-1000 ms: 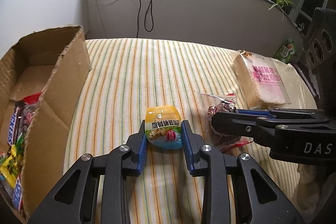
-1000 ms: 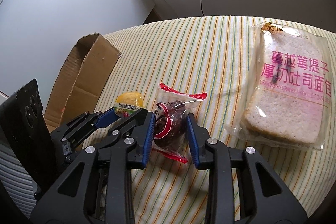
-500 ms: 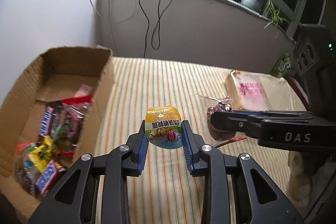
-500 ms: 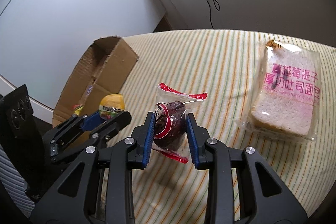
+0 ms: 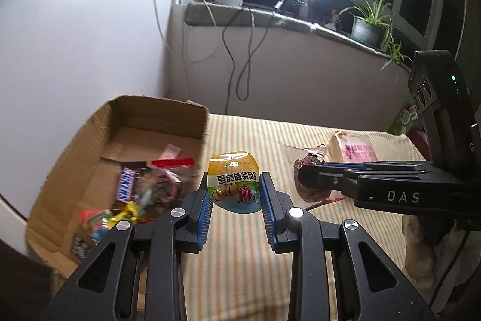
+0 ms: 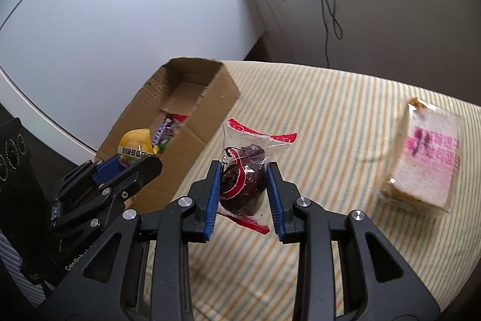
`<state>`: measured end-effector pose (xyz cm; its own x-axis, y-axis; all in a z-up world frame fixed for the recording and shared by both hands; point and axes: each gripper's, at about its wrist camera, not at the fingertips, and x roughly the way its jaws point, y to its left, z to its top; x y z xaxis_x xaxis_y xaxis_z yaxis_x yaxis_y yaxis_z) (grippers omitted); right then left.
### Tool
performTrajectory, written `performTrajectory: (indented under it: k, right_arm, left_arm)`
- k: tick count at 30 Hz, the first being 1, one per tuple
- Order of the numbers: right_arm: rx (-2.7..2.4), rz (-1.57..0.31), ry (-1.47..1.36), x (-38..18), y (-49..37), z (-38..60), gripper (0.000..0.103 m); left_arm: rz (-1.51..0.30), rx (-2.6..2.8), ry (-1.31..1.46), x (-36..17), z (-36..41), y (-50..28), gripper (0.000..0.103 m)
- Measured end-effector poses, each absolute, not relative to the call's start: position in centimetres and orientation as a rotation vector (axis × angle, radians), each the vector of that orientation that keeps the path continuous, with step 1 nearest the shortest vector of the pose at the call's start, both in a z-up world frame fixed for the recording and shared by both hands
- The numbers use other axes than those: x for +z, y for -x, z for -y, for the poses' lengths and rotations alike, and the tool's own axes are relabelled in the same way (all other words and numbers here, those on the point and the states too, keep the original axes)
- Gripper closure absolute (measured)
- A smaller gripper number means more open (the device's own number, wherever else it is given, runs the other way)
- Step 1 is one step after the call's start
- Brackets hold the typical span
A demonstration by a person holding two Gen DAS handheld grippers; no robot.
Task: Organize snacks
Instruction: 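Carry both candy bags into the cardboard box and open both grippers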
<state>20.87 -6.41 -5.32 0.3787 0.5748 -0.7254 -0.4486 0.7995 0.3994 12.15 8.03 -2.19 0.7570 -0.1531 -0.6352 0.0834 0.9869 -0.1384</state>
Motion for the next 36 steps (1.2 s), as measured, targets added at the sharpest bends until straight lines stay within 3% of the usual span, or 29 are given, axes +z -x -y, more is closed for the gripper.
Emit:
performTrajectory:
  k: [36]
  right_arm:
    - [0.811,-0.960,-0.021,-4.4,-26.0,-7.4,0.072]
  left_arm:
    - [-0.697,0.047,0.154,-2.7,-17.4,-13.1,0.075]
